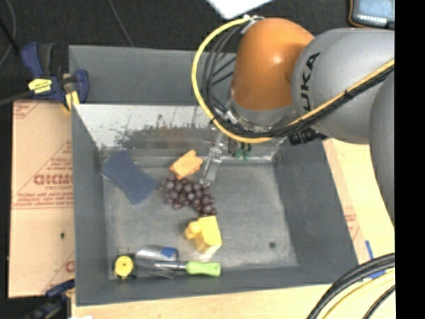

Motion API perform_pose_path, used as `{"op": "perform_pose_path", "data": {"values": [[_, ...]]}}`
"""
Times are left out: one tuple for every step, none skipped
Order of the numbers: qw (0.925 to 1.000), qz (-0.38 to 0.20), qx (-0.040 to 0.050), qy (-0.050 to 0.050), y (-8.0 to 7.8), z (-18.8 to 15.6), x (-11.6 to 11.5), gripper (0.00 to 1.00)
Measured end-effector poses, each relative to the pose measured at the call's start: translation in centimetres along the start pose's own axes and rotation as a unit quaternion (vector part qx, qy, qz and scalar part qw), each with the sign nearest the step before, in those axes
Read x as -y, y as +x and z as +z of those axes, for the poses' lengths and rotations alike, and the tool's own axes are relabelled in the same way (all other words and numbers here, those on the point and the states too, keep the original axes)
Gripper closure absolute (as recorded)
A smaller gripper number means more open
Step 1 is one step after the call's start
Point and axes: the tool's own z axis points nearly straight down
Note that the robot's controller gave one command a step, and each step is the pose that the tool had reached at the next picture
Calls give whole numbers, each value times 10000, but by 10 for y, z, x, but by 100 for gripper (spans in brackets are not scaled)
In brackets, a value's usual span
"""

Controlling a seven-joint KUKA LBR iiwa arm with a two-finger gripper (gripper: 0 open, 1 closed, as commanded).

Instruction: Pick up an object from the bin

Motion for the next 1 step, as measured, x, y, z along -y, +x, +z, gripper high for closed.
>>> {"op": "perform_pose_path", "data": {"values": [[9998, -208, 74, -20, -3, 18, -10, 0]]}}
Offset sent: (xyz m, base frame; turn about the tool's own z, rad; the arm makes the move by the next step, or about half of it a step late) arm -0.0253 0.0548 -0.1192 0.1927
